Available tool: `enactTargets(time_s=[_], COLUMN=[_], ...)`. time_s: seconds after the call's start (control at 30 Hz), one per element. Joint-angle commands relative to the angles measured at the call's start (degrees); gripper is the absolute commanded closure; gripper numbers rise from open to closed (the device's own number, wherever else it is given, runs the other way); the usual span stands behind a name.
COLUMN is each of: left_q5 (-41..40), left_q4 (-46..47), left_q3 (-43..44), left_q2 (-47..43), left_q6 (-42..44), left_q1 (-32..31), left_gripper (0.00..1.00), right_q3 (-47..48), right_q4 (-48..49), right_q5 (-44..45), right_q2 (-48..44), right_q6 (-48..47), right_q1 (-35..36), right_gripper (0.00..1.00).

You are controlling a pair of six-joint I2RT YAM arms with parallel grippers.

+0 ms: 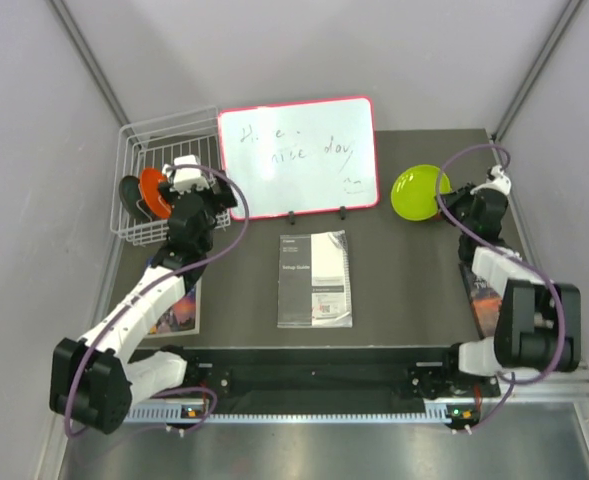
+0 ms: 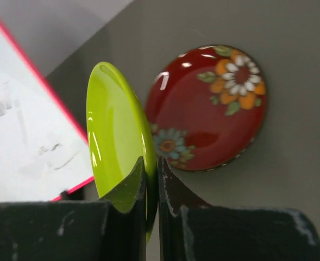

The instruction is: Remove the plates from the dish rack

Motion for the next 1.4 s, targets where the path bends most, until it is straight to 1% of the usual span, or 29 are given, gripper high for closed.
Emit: enactTargets(time_s=[0.0, 0.07, 0.1, 0.13, 0.17, 0.2, 0.27, 0.4, 0.47, 0.57, 0.6, 0.67, 0.77, 0.8, 0.83, 0.87, 0.93, 1.0, 1.03, 1.1, 1.2, 1.37], left_q5=[-9.08, -7.77, -6.72, -4.01, -2.77, -1.62, 1.10, 2.60, 3.65, 4.54, 4.80, 4.98, 5.94, 6.29, 6.56, 6.73, 6.82, 7.17, 7.00, 7.00, 6.56, 6.30], left_q4=[2.41, 2.68, 2.94, 2.77, 2.68, 2.59, 2.85, 3.56, 3.55, 4.08, 4.17, 4.00, 3.99, 3.91, 3.99, 3.99, 3.99, 3.99, 3.91, 3.82, 3.56, 4.52], left_q3=[3.92, 4.10, 3.93, 3.84, 3.75, 3.49, 3.22, 3.83, 4.36, 4.63, 4.80, 4.98, 5.33, 5.42, 5.59, 5.68, 5.94, 6.38, 6.56, 7.09, 7.61, 7.53], left_q2=[2.21, 2.56, 2.74, 2.83, 2.91, 3.09, 3.53, 6.07, 7.48, 8.89, 9.15, 10.12, 11.17, 11.35, 11.79, 12.05, 12.75, 13.11, 13.55, 13.90, 14.86, 16.45], left_q6=[7.95, 6.91, 6.38, 5.50, 3.32, 2.25, 0.23, -0.66, -1.62, -2.59, -2.68, -2.94, -3.91, -4.08, -4.52, -4.70, -5.14, -5.14, -5.05, -4.88, -4.35, -5.23], left_q1=[2.71, 4.56, 7.00, 8.51, 9.91, 12.63, 15.19, 16.34, 16.87, 17.31, 17.40, 18.18, 18.89, 18.98, 20.55, 21.08, 21.70, 22.49, 22.67, 23.20, 24.08, 27.15], left_gripper=[0.01, 0.01, 0.01, 0.01, 0.01, 0.01, 0.01, 0.01, 0.01, 0.01, 0.01, 0.01, 0.01, 0.01, 0.01, 0.01, 0.01, 0.01, 0.01, 0.01, 0.01, 0.01], right_q3=[6.48, 9.64, 10.79, 12.45, 13.34, 14.22, 16.50, 20.19, 20.90, 22.05, 22.39, 22.66, 22.49, 22.14, 22.05, 21.96, 22.05, 22.48, 22.57, 22.40, 22.58, 20.91], right_q4=[-0.10, 0.08, -0.10, 0.51, 0.43, 0.25, -0.27, -0.98, -1.42, -2.12, -2.21, -2.65, -2.91, -3.09, -3.52, -4.14, -6.68, -9.58, -11.51, -12.31, -14.86, -14.95], right_q5=[0.21, 0.10, -0.68, -0.86, -1.30, -1.56, -1.57, -2.97, -3.41, -3.94, -4.11, -4.47, -5.08, -5.08, -4.91, -4.65, -2.28, 1.85, 3.25, 5.89, 9.06, 9.68], right_q2=[8.98, 12.07, 14.78, 16.03, 17.26, 19.27, 21.22, 25.52, 26.58, 28.26, 28.87, 29.22, 29.14, 28.79, 28.44, 27.65, 26.33, 24.14, 23.35, 21.06, 18.77, 14.91], right_q6=[-0.34, 0.28, 0.36, 0.63, 0.72, 0.37, 0.01, -0.51, -0.52, -0.52, -0.77, -0.78, -0.86, -1.13, -1.39, -1.74, -3.23, -5.25, -5.96, -7.53, -7.98, -8.16], right_q1=[-5.38, -6.19, -6.89, -7.07, -7.33, -7.42, -7.60, -8.04, -8.04, -8.13, -8.13, -8.21, -8.21, -8.13, -8.21, -8.13, -7.69, -6.99, -6.64, -6.02, -5.58, -5.14], right_gripper=[1.00, 1.00, 1.00, 1.00, 1.00, 1.00, 1.00, 1.00, 0.95, 0.86, 0.80, 0.74, 0.61, 0.56, 0.52, 0.46, 0.32, 0.27, 0.22, 0.18, 0.18, 0.18])
